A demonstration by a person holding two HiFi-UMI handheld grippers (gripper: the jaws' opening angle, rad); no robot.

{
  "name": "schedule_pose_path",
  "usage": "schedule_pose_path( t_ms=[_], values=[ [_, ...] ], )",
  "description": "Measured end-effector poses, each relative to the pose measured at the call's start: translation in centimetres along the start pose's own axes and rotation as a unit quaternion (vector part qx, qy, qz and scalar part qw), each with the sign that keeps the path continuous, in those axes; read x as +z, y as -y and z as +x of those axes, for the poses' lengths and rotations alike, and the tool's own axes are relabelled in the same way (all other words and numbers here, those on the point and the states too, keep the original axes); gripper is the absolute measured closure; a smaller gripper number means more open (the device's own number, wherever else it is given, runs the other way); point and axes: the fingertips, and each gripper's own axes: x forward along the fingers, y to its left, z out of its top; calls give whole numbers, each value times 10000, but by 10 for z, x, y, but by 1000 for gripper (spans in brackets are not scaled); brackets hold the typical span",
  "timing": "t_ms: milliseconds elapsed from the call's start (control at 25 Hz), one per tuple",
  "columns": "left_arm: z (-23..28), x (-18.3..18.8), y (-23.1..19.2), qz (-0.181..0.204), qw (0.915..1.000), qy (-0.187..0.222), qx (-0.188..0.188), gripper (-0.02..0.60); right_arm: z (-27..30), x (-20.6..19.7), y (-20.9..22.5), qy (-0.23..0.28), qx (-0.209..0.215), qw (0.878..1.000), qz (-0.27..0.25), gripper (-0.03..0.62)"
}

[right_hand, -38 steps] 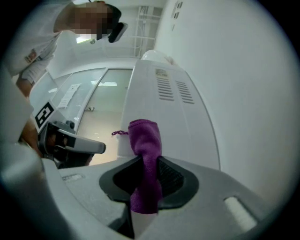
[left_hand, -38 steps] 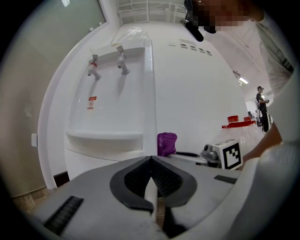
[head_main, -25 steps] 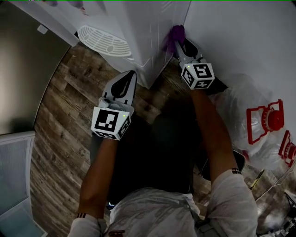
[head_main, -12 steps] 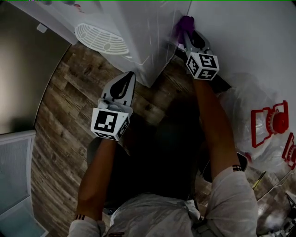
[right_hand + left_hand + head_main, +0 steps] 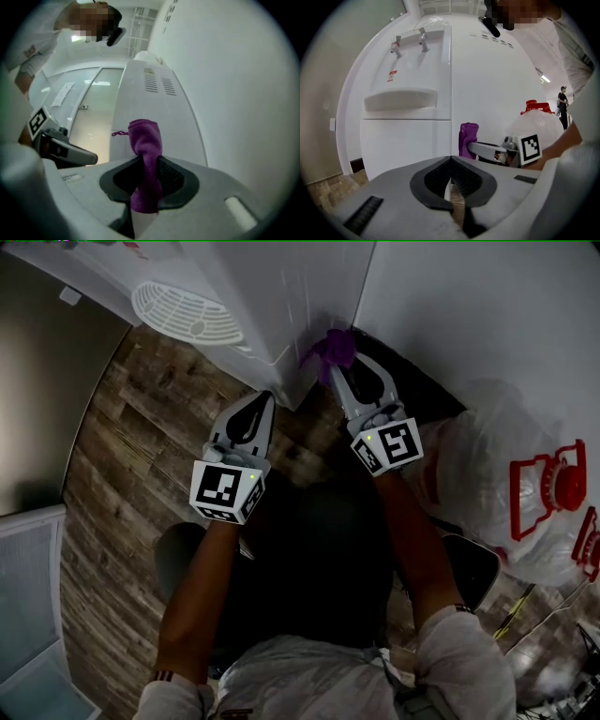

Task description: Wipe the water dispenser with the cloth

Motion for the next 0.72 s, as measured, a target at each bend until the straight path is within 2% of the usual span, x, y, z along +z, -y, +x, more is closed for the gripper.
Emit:
schedule_pose_path(
  t_ms=[160, 280, 720],
  values=[
    [5, -10, 2, -38, 10000, -31, -19, 583, -6, -14, -50, -95, 584, 9982, -139, 503],
    [7, -17, 3, -51, 10000, -67, -43, 583, -2, -19, -65, -56, 788, 9968, -140, 502],
    [12, -31, -1, -79, 9998, -153, -107, 583, 4, -48, -62, -289, 747, 9967, -147, 503]
  ],
)
